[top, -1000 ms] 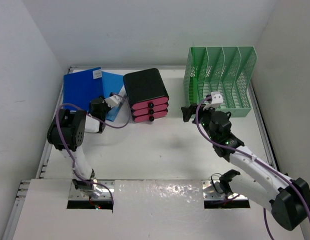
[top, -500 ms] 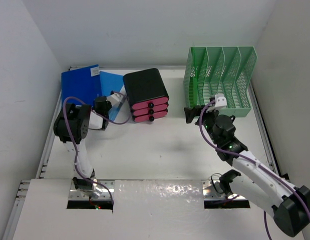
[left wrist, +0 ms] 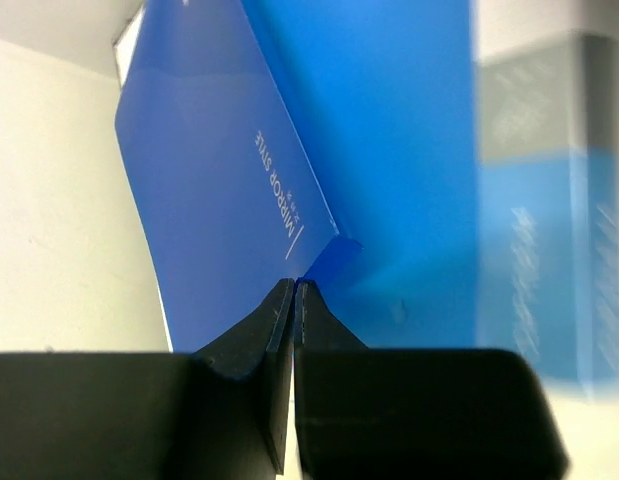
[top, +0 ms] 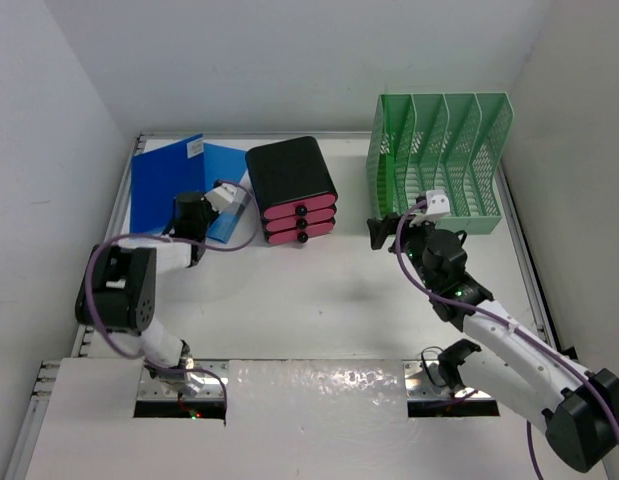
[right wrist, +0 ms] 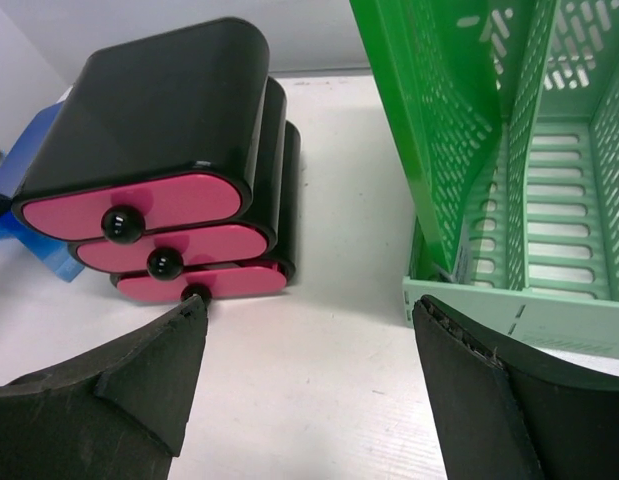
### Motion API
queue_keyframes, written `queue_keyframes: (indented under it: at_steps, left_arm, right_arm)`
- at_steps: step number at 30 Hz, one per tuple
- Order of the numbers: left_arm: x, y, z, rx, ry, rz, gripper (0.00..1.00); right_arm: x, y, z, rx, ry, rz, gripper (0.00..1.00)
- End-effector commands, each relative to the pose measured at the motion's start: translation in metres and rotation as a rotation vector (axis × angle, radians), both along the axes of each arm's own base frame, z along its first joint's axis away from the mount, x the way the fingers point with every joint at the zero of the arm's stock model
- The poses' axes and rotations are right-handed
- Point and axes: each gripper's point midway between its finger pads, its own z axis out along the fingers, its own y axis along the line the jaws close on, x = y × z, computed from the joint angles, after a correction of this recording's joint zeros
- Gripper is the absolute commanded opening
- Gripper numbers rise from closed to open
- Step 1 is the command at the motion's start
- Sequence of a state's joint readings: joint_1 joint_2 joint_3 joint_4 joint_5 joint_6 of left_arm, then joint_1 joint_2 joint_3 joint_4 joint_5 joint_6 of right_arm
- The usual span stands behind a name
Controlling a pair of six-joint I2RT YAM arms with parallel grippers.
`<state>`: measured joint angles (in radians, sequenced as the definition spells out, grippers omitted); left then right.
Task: Organize the desk
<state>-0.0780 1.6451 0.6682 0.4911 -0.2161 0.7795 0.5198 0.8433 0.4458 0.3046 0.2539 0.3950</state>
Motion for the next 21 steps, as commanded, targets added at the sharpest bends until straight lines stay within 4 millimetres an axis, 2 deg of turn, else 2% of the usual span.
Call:
queue_keyframes:
  at_steps: [1,2,3,4,5,6,7,8,9,11,12,13,14,15,16,17,18,19,20,21]
  left_arm:
    - [-0.035,-0.01,-0.002,-0.071,0.105,-0.052,0.0]
    - [-0.041,-0.012,0.001,-0.075,0.122,-0.07,0.0]
    - [-0.044,-0.013,0.016,-0.078,0.102,-0.082,0.0]
    - [-0.056,-0.016,0.011,-0.089,0.161,-0.097,0.0]
    - [-0.06,-0.018,0.016,-0.097,0.172,-0.104,0.0]
    - [-0.059,-0.02,0.036,-0.11,0.136,-0.113,0.0]
    - [-0.072,-0.021,0.033,-0.118,0.192,-0.119,0.0]
    - [-0.074,-0.025,0.041,-0.133,0.189,-0.134,0.0]
    - [-0.079,-0.026,0.057,-0.144,0.18,-0.135,0.0]
    - [-0.083,-0.03,0.074,-0.163,0.162,-0.151,0.0]
    - [-0.087,-0.031,0.089,-0.17,0.143,-0.154,0.0]
    - [-0.089,-0.031,0.096,-0.173,0.13,-0.156,0.0]
    - [-0.093,-0.031,0.106,-0.174,0.106,-0.159,0.0]
    - [-0.098,-0.031,0.108,-0.173,0.11,-0.16,0.0]
    - [-0.102,-0.03,0.109,-0.17,0.109,-0.158,0.0]
    - [-0.111,-0.03,0.111,-0.168,0.118,-0.165,0.0]
    - [-0.116,-0.03,0.11,-0.168,0.124,-0.163,0.0]
    - [-0.121,-0.03,0.109,-0.17,0.136,-0.169,0.0]
    - [-0.127,-0.031,0.112,-0.168,0.136,-0.179,0.0]
    - [-0.134,-0.032,0.11,-0.169,0.167,-0.185,0.0]
  right_arm:
    - [-0.001,0.007,-0.006,0.024,0.028,0.024,0.81]
    - [-0.002,0.01,-0.008,0.025,0.043,0.032,0.8]
    - [-0.002,0.012,-0.01,0.031,0.061,0.04,0.8]
    - [-0.002,0.014,-0.014,0.039,0.092,0.04,0.8]
    - [-0.002,0.015,-0.015,0.046,0.106,0.041,0.79]
    - [-0.003,0.018,-0.015,0.06,0.115,0.052,0.79]
    - [-0.003,0.026,-0.014,0.099,0.126,0.075,0.79]
    - [-0.004,0.031,-0.013,0.119,0.131,0.092,0.79]
    - [-0.007,0.043,-0.008,0.163,0.125,0.135,0.78]
    - [-0.009,0.06,-0.009,0.176,0.148,0.175,0.77]
    - [-0.016,0.076,-0.01,0.167,0.158,0.222,0.77]
    - [-0.016,0.088,-0.001,0.168,0.146,0.245,0.77]
    - [-0.023,0.109,-0.008,0.144,0.174,0.294,0.77]
    - [-0.026,0.121,-0.007,0.143,0.179,0.324,0.77]
    - [-0.025,0.136,0.008,0.166,0.158,0.361,0.78]
    - [-0.036,0.162,0.004,0.183,0.185,0.452,0.78]
    - [-0.04,0.174,0.007,0.193,0.192,0.492,0.78]
    - [-0.043,0.188,0.02,0.207,0.176,0.531,0.78]
    - [-0.052,0.206,0.015,0.187,0.188,0.582,0.78]
    - [-0.057,0.221,0.031,0.14,0.105,0.662,0.77]
